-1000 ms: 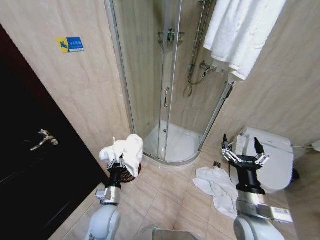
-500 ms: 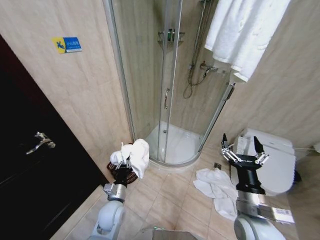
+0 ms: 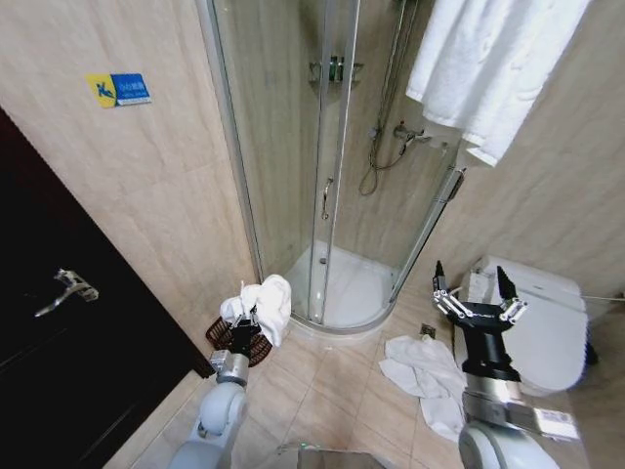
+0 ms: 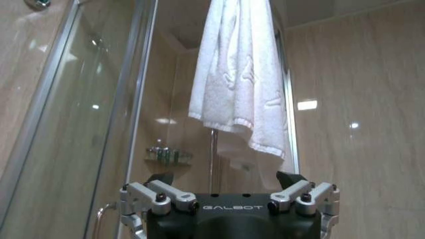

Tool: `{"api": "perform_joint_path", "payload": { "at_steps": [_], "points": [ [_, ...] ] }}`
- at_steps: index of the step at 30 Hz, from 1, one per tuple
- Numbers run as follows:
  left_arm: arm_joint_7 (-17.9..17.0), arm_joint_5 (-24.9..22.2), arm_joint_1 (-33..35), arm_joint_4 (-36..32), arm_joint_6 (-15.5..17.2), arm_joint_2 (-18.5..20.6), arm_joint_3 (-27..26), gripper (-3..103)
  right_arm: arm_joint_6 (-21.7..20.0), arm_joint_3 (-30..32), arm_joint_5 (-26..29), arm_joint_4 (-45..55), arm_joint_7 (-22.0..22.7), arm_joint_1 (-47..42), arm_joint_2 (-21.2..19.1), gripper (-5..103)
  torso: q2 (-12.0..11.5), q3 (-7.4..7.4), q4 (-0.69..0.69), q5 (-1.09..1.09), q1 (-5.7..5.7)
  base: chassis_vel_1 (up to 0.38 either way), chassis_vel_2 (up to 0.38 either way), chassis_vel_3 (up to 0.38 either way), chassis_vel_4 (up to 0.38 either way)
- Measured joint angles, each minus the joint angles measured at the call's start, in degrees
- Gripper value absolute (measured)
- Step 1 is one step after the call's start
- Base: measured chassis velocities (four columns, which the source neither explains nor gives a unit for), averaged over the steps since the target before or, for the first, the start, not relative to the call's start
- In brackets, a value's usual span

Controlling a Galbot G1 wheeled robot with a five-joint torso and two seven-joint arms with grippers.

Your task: Discard the used towel into the hamper.

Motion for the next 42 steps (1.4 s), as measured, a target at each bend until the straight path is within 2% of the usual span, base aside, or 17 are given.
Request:
{"api": "perform_joint_path", "payload": {
  "at_steps": [8,16,32,42],
  "points": [
    [-1.2,-5.5,-4.9,7.8,1.9,2.1,2.2,6,2.2,0.5,-0.1,-0.5,0.1,-0.4,0.0,100,0.0,0.0,0.0,0.0,0.0,-0.03,0.036,0.047,-0.024],
    [-2.2,-7.8,-8.1,12.3,2.5,2.5,3.1,6,3.5,0.8,0.0,-0.3,0.1,-1.1,0.0,100,0.0,0.0,0.0,0.0,-0.02,0.006,0.002,-0.008,-0.005],
    [-2.0,-7.6,-8.3,13.6,2.3,2.6,3.1,6,5.7,0.4,0.8,-0.5,0.4,-0.8,0.0,100,0.0,0.0,0.01,-0.02,0.0,0.136,0.147,-0.138,-0.142],
    [-1.2,-6.5,-9.5,16.4,2.2,2.1,5.0,6,6.4,0.6,1.3,-0.4,0.6,-1.2,0.0,100,0.0,0.0,-0.01,0.01,-0.01,0.017,-0.014,-0.005,-0.002]
  ]
}}
